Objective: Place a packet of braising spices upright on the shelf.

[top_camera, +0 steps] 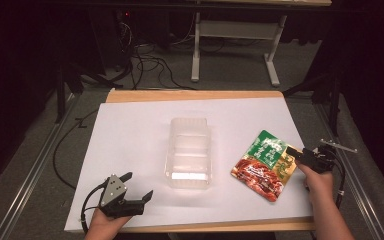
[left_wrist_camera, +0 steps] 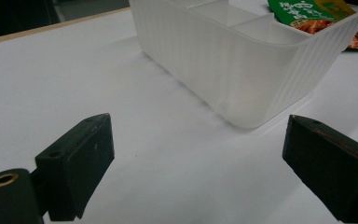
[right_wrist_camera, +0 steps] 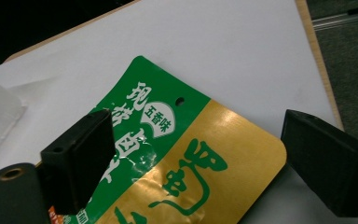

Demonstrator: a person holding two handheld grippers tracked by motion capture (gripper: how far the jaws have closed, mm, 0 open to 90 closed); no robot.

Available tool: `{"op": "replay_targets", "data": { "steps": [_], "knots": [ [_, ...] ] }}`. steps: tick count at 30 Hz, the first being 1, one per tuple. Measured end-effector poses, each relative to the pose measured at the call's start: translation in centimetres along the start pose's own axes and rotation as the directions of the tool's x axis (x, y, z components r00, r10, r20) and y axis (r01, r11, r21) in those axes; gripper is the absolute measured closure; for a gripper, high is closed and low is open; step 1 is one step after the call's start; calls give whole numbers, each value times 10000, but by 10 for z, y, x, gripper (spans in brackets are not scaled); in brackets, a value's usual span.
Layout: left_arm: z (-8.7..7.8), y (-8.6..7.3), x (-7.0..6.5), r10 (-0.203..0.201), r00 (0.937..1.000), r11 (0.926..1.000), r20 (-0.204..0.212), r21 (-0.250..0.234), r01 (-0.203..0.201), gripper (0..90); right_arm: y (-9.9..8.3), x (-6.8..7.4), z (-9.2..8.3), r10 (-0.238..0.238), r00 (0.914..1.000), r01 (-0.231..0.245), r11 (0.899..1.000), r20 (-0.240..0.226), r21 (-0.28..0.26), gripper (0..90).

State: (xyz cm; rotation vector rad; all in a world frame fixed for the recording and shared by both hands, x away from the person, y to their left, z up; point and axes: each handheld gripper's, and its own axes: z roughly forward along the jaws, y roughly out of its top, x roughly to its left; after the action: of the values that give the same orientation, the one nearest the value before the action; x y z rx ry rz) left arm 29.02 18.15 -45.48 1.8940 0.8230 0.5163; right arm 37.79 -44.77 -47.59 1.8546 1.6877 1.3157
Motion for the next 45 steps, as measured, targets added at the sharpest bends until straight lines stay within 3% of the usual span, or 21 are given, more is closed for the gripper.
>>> {"op": "replay_targets", "data": {
  "steps": [6, 12, 15, 17, 23, 30, 34, 39, 45],
  "knots": [
    [1, 1, -1, 18, 10000, 10000, 46, -2, -18, 94, 0, -1, -1, 263, 9996, -263, 9996, -93, 39, 137],
    [1, 1, -2, 55, 10000, 10000, 69, 15, -55, 94, -2, 4, -2, -428, 9971, 425, 9991, -628, -66, 267],
    [1, 1, -2, 115, 9999, 9999, 113, 38, -115, 94, -3, 7, -2, -541, 9943, 537, 9985, -918, -68, 299],
    [1, 1, -2, 120, 9999, 9999, 103, 28, -120, 95, -4, 10, -2, -543, 9913, 538, 9985, -1196, -72, 306],
    [1, 1, -2, 145, 9998, 9999, 135, 42, -146, 95, -5, 16, 0, -522, 9884, 520, 9986, -1423, -57, 311],
    [0, 2, -2, 163, 9998, 9999, 114, -26, -163, 95, -7, 18, 1, -489, 9888, 498, 9988, -1413, 28, 316],
    [0, 1, -1, 104, 9999, 9999, 103, 12, -104, 95, -8, 23, 4, -702, 9816, 751, 9970, -1775, 209, 325],
    [2, 1, -2, 159, 9998, 9999, 129, 55, -160, 95, -9, 25, 7, -726, 9827, 825, 9953, -1703, 514, 335],
    [3, 1, -3, 185, 9997, 9998, 154, 122, -187, 95, -9, 27, 13, -798, 9892, 952, 9874, -1226, 1260, 398]
  ]
}}
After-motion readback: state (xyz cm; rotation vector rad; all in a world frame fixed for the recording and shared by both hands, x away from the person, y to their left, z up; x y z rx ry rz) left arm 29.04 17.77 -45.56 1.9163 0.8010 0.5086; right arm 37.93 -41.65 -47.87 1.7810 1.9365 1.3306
